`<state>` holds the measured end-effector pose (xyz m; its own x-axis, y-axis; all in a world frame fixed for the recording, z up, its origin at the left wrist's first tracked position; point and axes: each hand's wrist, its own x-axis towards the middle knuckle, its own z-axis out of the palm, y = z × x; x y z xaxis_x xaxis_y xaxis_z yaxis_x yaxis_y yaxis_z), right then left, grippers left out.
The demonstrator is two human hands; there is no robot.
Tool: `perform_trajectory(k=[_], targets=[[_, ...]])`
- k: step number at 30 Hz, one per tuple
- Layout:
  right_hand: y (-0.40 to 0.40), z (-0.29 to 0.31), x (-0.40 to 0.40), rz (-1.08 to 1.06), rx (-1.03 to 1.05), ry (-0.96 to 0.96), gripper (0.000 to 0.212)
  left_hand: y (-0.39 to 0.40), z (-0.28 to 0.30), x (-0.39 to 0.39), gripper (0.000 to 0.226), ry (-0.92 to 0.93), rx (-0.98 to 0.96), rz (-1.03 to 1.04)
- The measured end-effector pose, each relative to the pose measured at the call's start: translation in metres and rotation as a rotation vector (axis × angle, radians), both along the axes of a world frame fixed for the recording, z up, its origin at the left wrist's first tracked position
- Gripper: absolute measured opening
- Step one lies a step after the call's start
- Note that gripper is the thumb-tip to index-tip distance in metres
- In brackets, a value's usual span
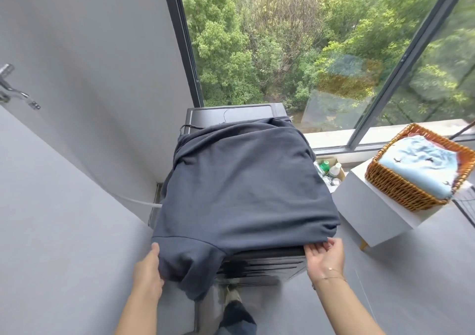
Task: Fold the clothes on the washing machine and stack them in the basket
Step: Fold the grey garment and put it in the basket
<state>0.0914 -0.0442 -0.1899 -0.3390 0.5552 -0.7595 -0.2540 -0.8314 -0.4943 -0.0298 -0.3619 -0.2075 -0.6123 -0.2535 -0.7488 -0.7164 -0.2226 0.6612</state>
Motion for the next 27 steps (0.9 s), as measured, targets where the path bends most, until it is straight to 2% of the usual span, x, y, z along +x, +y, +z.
perform_trajectory(k=[1, 4, 6, 8, 9, 10, 11, 14, 15, 18, 20, 23, 24, 25, 26, 27], targets=[[0.001, 0.002, -0.005, 0.032, -0.010, 0.055, 0.014, -0.002, 0.003, 0.004, 0.038, -0.023, 0.059, -0.088], [0.011, 0.009, -0.014, 0.043, -0.053, 0.142, 0.037, 0.001, 0.018, 0.013, 0.045, -0.049, 0.120, -0.304], [0.022, 0.017, -0.016, 0.046, -0.138, 0.256, 0.058, 0.005, 0.032, 0.013, 0.044, -0.066, 0.189, -0.293], [0.037, 0.021, -0.015, 0.082, -0.165, 0.358, 0.097, 0.011, 0.046, 0.008, 0.032, 0.001, 0.318, -0.199], [0.042, 0.025, -0.015, 0.097, -0.178, 0.386, 0.108, 0.013, 0.055, 0.003, 0.029, 0.072, 0.379, -0.142], [0.047, 0.032, -0.017, 0.111, -0.177, 0.412, 0.110, 0.018, 0.066, -0.003, 0.027, 0.133, 0.438, -0.110], [0.050, 0.037, -0.020, 0.129, -0.155, 0.405, 0.102, 0.024, 0.074, -0.009, 0.025, 0.183, 0.504, -0.085], [0.047, 0.051, -0.038, 0.178, -0.076, 0.343, 0.049, 0.046, 0.094, -0.020, 0.027, 0.177, 0.547, -0.156], [0.046, 0.050, -0.042, 0.146, -0.058, 0.334, 0.045, 0.051, 0.096, -0.022, 0.034, 0.123, 0.533, -0.185], [0.049, 0.038, -0.045, -0.005, -0.138, 0.299, 0.056, 0.059, 0.092, -0.031, 0.038, -0.048, 0.481, -0.264], [0.051, 0.030, -0.047, -0.050, -0.243, 0.348, 0.073, 0.062, 0.086, -0.034, 0.037, -0.014, 0.529, -0.200], [0.055, 0.030, -0.065, -0.034, -0.223, 0.485, 0.119, 0.065, 0.084, -0.048, 0.041, 0.141, 0.734, -0.093], [0.060, 0.034, -0.077, -0.024, -0.183, 0.499, 0.121, 0.067, 0.087, -0.059, 0.043, 0.191, 0.792, -0.080], [0.063, 0.046, -0.083, 0.001, -0.144, 0.502, 0.109, 0.070, 0.094, -0.066, 0.048, 0.250, 0.838, -0.133], [0.067, 0.057, -0.095, 0.030, -0.102, 0.469, 0.087, 0.077, 0.103, -0.075, 0.059, 0.346, 0.862, -0.221], [0.072, 0.064, -0.106, 0.046, -0.026, 0.377, 0.064, 0.076, 0.107, -0.087, 0.072, 0.548, 0.733, -0.261]])
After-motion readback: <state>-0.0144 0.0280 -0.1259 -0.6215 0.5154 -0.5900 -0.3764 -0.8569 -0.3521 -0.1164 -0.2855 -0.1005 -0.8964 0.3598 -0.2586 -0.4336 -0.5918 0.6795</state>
